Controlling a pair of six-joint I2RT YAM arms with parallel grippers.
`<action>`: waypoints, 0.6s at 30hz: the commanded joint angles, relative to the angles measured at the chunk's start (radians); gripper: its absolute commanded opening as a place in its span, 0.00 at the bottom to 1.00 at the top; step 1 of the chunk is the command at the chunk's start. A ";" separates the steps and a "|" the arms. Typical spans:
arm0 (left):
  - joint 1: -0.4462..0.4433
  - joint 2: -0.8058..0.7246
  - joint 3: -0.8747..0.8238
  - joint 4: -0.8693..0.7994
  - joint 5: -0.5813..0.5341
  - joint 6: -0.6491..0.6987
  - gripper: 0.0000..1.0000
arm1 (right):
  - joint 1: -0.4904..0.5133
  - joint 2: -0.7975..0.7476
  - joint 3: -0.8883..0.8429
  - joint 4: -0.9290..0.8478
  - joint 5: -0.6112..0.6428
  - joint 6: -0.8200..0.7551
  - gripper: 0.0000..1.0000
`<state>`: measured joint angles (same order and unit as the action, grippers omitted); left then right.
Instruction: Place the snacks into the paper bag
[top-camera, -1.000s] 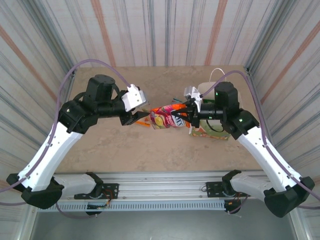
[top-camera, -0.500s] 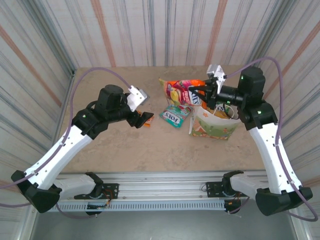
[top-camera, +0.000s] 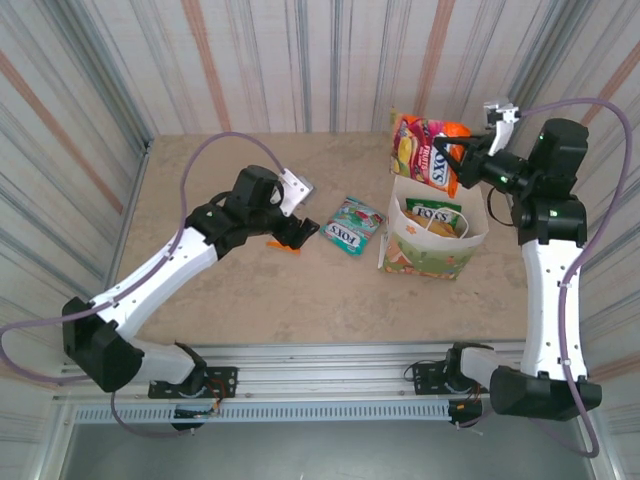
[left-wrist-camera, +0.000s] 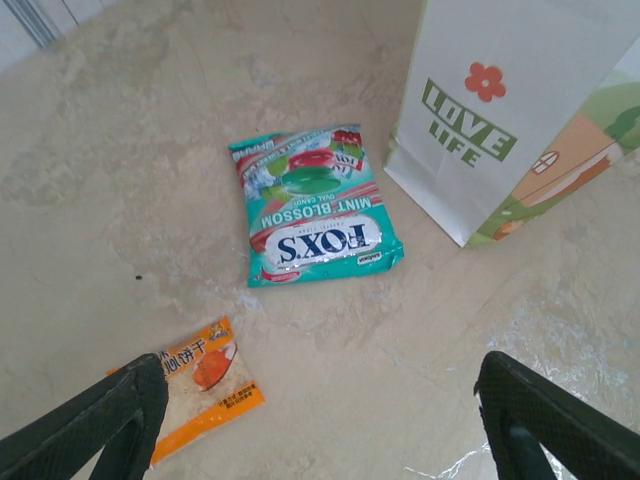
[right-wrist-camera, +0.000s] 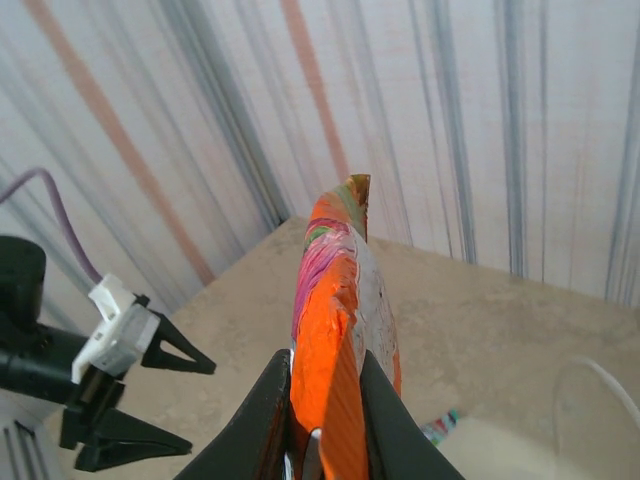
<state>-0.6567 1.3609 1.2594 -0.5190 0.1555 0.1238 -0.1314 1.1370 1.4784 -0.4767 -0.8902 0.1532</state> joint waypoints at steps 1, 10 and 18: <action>-0.003 0.023 0.045 0.015 0.029 -0.037 0.85 | -0.064 -0.007 0.045 -0.096 -0.042 0.099 0.00; -0.003 0.099 0.051 0.025 0.052 -0.079 0.85 | -0.149 0.016 0.052 -0.367 0.057 0.098 0.00; -0.004 0.135 0.070 0.014 0.063 -0.074 0.84 | -0.142 0.063 0.070 -0.504 0.108 0.090 0.00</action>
<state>-0.6567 1.4864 1.2869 -0.5041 0.1986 0.0620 -0.2752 1.1961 1.5135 -0.9127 -0.7979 0.2504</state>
